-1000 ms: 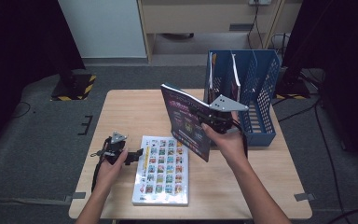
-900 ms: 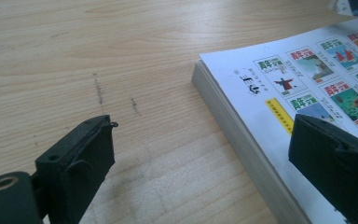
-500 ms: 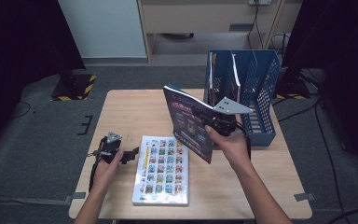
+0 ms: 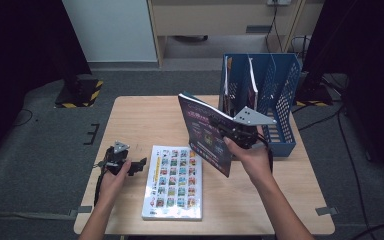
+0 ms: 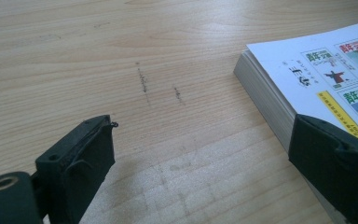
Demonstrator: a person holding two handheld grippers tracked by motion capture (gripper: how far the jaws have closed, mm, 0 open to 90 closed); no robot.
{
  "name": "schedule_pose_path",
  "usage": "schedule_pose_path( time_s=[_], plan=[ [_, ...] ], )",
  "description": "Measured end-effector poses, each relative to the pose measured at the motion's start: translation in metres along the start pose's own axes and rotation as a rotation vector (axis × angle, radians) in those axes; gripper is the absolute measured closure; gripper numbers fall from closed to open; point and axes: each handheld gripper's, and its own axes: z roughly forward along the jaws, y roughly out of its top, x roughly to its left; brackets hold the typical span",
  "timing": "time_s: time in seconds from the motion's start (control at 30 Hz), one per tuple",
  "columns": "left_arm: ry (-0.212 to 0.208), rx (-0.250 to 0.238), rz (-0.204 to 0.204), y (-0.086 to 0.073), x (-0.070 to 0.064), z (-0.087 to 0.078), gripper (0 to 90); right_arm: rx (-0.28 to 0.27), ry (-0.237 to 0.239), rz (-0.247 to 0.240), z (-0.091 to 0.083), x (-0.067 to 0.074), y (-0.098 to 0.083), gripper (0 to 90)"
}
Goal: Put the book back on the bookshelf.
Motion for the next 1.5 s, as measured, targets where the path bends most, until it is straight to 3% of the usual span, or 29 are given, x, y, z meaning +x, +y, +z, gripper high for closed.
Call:
schedule_pose_path(
  time_s=[0.4,0.67,1.5],
  plan=[
    [0.033,0.012,-0.023,-0.002,0.005,0.0,5.1,0.001,-0.004,0.004,-0.007,-0.002,-0.003,83.8],
    [0.052,0.032,-0.015,-0.004,0.009,0.001,5.2,0.001,-0.01,0.003,-0.015,-0.004,-0.004,83.8],
    [0.059,0.074,-0.002,-0.007,0.009,0.006,5.2,-0.016,-0.047,0.013,-0.055,-0.017,-0.01,83.8]
  ],
)
